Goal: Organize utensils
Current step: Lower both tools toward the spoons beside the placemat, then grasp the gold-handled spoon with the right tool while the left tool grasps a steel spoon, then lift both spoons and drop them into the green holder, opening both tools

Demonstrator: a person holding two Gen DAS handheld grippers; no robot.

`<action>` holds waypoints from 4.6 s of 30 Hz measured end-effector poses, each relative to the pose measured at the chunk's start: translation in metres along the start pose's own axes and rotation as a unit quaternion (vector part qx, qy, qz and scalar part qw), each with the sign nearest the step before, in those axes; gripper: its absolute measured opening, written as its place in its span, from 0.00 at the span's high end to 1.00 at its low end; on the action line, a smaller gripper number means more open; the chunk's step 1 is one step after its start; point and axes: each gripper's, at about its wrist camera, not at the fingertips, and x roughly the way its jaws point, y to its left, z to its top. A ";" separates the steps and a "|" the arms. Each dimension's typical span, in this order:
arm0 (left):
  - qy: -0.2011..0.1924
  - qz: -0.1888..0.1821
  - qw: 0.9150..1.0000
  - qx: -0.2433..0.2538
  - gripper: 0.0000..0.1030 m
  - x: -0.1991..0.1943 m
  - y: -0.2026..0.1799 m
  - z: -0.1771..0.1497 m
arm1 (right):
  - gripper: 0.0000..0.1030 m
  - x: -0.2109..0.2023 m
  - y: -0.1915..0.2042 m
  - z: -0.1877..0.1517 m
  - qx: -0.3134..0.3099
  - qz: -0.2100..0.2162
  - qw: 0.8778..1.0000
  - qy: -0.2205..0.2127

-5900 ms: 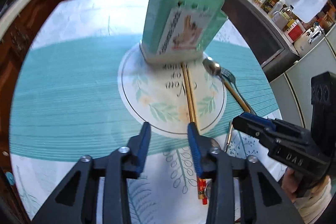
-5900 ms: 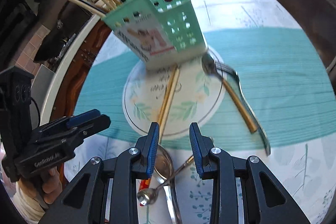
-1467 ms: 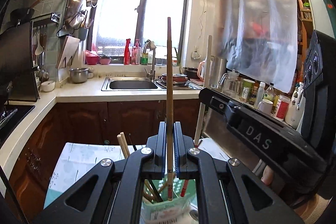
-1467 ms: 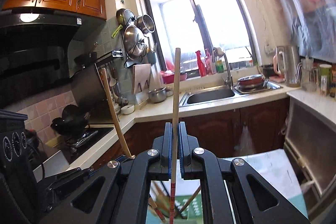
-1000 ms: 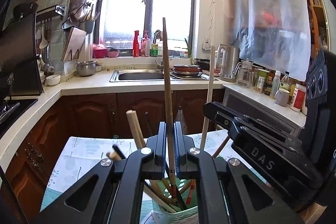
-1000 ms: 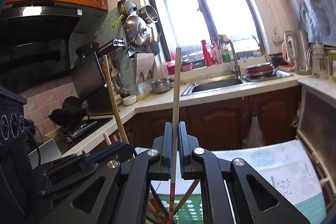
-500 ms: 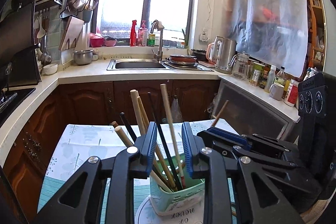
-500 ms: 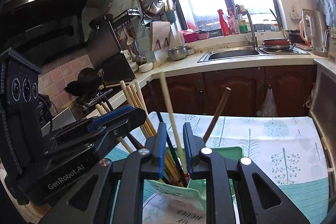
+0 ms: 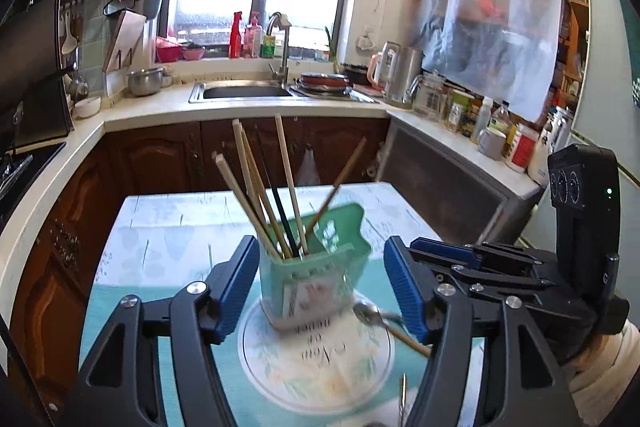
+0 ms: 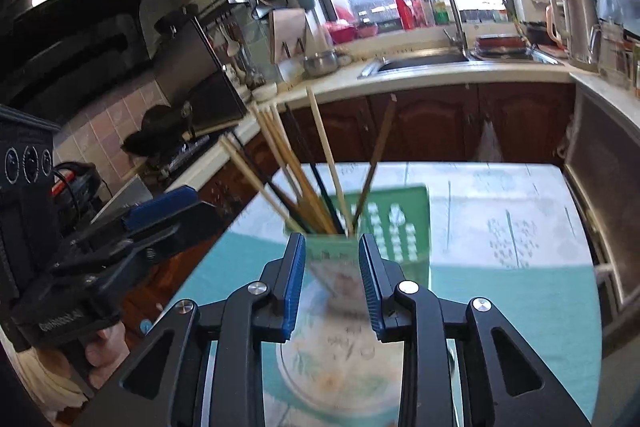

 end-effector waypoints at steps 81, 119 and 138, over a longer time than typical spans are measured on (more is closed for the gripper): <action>0.232 -0.115 0.963 -0.078 0.96 0.057 -0.017 -0.178 | 0.94 0.073 0.006 -0.159 0.067 -0.184 0.917 0.348; 0.274 -0.193 0.930 -0.153 0.79 0.075 -0.008 -0.196 | 0.94 0.001 -0.026 -0.206 0.193 -0.037 0.954 0.225; 0.165 -0.109 0.979 -0.052 0.99 0.042 -0.029 -0.160 | 0.94 -0.025 -0.020 -0.182 0.188 -0.004 0.971 0.151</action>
